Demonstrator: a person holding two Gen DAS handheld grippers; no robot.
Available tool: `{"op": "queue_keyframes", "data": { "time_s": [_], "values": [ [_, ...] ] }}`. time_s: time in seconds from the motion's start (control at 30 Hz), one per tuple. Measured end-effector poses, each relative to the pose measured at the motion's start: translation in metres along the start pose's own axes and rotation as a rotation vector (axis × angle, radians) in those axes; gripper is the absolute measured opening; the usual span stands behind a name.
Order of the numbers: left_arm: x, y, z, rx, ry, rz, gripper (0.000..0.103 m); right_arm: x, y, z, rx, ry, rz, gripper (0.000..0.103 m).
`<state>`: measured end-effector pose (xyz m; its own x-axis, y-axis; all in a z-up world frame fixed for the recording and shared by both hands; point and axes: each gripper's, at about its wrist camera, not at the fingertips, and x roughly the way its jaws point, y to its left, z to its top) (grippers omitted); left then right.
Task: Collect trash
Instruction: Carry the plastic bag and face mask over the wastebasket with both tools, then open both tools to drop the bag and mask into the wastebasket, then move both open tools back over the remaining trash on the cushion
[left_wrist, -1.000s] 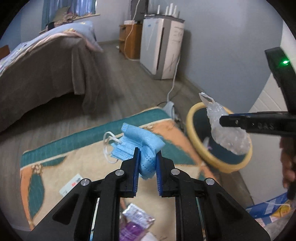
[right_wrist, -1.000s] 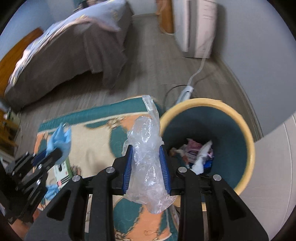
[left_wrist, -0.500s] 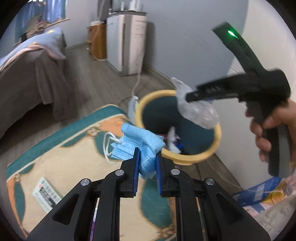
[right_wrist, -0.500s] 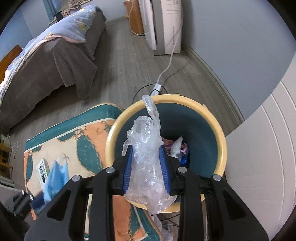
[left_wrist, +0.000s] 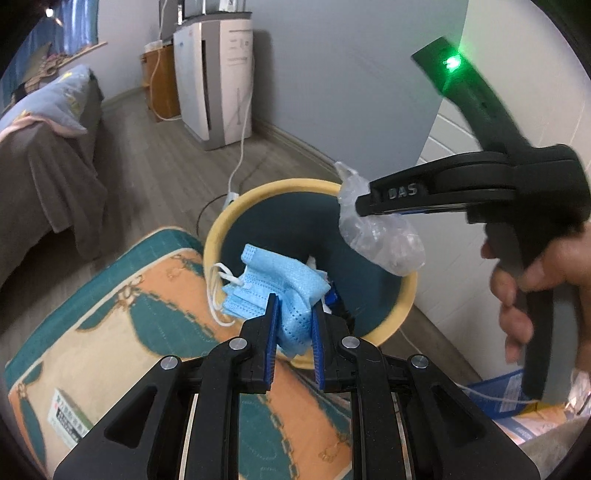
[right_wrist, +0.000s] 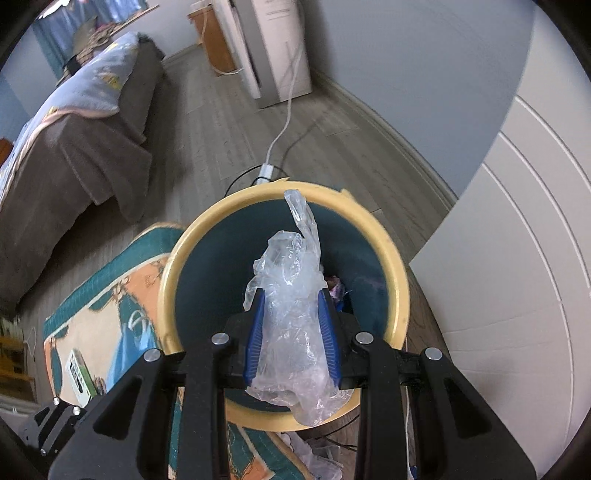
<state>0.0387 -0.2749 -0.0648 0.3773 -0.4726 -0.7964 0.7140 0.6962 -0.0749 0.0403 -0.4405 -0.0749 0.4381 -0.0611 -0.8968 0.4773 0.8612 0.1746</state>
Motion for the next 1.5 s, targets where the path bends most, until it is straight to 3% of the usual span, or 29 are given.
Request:
{"op": "queue_keyframes", "data": {
  "time_s": [0.53, 0.63, 0.7, 0.73, 0.87, 0.93, 1.0, 1.07, 1.3, 1.5],
  "values": [
    [0.043, -0.018, 0.028, 0.030, 0.024, 0.036, 0.020, 0.003, -0.027, 0.002, 0.140, -0.005, 0.054, 0.028],
    [0.037, -0.015, 0.031, 0.016, -0.012, 0.054, 0.029, 0.002, -0.027, 0.002, 0.153, -0.011, 0.088, 0.029],
    [0.035, -0.013, 0.030, 0.017, -0.024, 0.083, 0.040, 0.002, -0.029, 0.003, 0.181, -0.018, 0.131, 0.030],
    [0.033, -0.010, 0.029, 0.012, -0.030, 0.096, 0.050, 0.002, -0.030, 0.004, 0.196, -0.021, 0.150, 0.031],
    [0.027, -0.001, 0.024, -0.017, -0.045, 0.119, 0.069, 0.001, -0.027, 0.006, 0.201, -0.025, 0.202, 0.048],
    [0.025, 0.003, 0.020, -0.023, -0.049, 0.131, 0.073, 0.001, -0.024, 0.007, 0.180, -0.028, 0.207, 0.050],
    [0.019, 0.007, 0.015, -0.031, -0.056, 0.147, 0.079, 0.001, -0.019, 0.007, 0.156, -0.029, 0.199, 0.065],
    [0.013, 0.010, 0.011, -0.037, -0.060, 0.156, 0.085, 0.001, -0.013, 0.007, 0.125, -0.034, 0.177, 0.074],
    [-0.010, 0.027, -0.018, 0.030, -0.041, 0.283, 0.091, 0.000, 0.007, 0.005, 0.065, -0.016, 0.140, 0.097],
    [-0.059, 0.065, -0.047, -0.003, -0.016, 0.364, 0.093, -0.011, 0.043, 0.002, -0.030, -0.028, 0.125, 0.097]
  ]
}}
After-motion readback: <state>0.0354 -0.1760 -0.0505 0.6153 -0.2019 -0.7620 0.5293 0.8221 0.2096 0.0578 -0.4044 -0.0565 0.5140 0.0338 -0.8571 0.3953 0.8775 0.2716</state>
